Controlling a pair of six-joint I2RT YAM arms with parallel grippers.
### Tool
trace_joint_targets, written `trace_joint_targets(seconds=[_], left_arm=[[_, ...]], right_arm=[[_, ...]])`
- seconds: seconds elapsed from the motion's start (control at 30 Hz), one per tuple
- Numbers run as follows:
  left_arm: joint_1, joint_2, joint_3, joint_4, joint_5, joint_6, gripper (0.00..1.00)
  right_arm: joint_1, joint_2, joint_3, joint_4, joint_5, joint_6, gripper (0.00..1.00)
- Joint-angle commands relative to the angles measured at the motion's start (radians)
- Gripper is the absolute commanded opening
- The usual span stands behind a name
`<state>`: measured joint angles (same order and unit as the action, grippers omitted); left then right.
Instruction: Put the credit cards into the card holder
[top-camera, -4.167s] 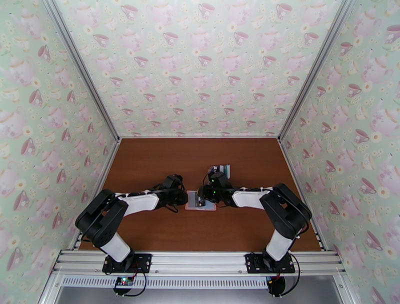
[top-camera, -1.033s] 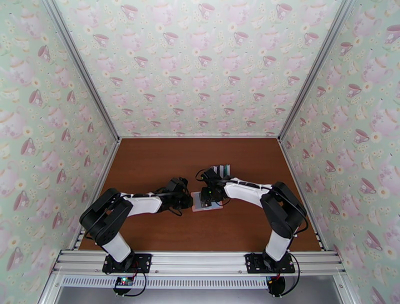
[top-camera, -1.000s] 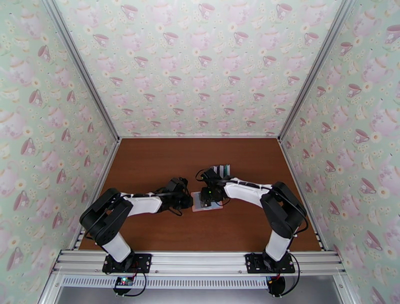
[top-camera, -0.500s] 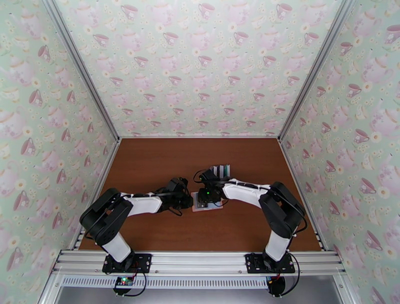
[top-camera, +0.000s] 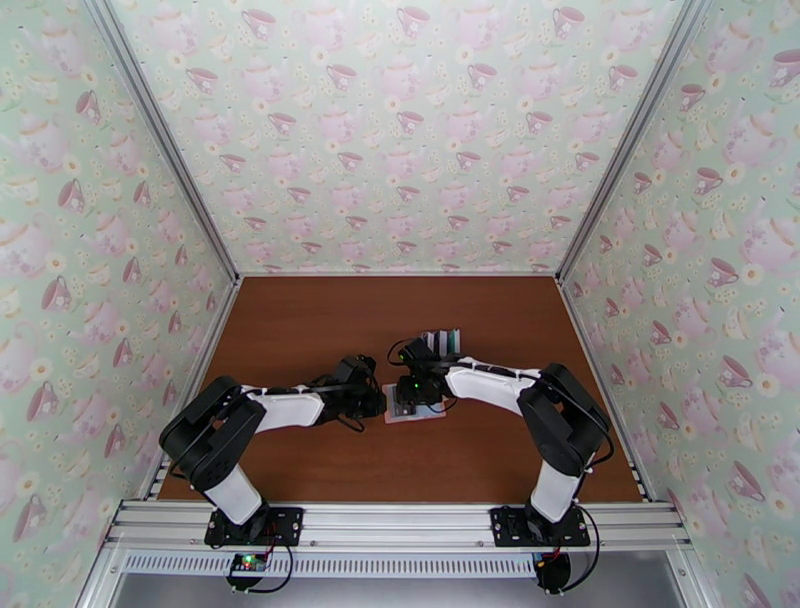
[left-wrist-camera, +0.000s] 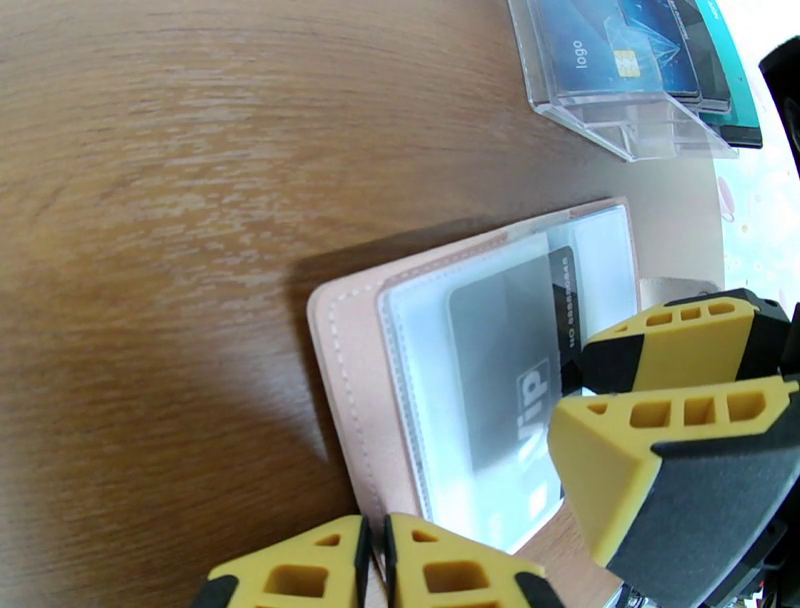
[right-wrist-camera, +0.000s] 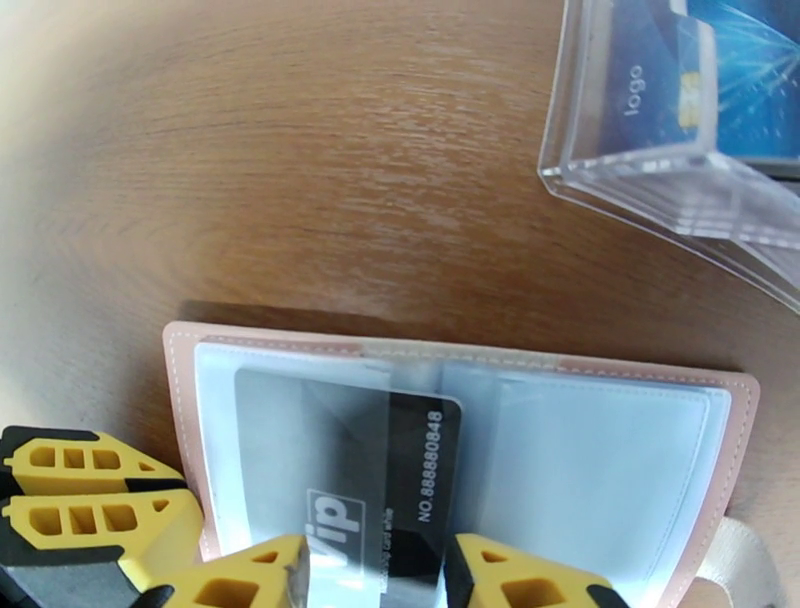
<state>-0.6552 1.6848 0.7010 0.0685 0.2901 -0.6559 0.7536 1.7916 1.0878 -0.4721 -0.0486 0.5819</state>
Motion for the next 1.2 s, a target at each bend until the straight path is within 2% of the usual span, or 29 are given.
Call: trace_joint_targets(seconds=[0.0,0.3,1.17], left_arm=[[-0.002,0.058,-0.029,-0.088,0.004,-0.009,0.14],[0.0,0.061,-0.029,-0.088,0.004,-0.01,0.14],[0.035,0.06,-0.017,-0.085,0.007,-0.008,0.14]], right_arm=[[0.006,-0.001,0.027,-0.017,0.023,0.004,0.43],[0.009,0.02,0.029,0.018,-0.031,0.009,0.42],[0.041,0.035,0.052,0.051,-0.085,0.033,0.38]])
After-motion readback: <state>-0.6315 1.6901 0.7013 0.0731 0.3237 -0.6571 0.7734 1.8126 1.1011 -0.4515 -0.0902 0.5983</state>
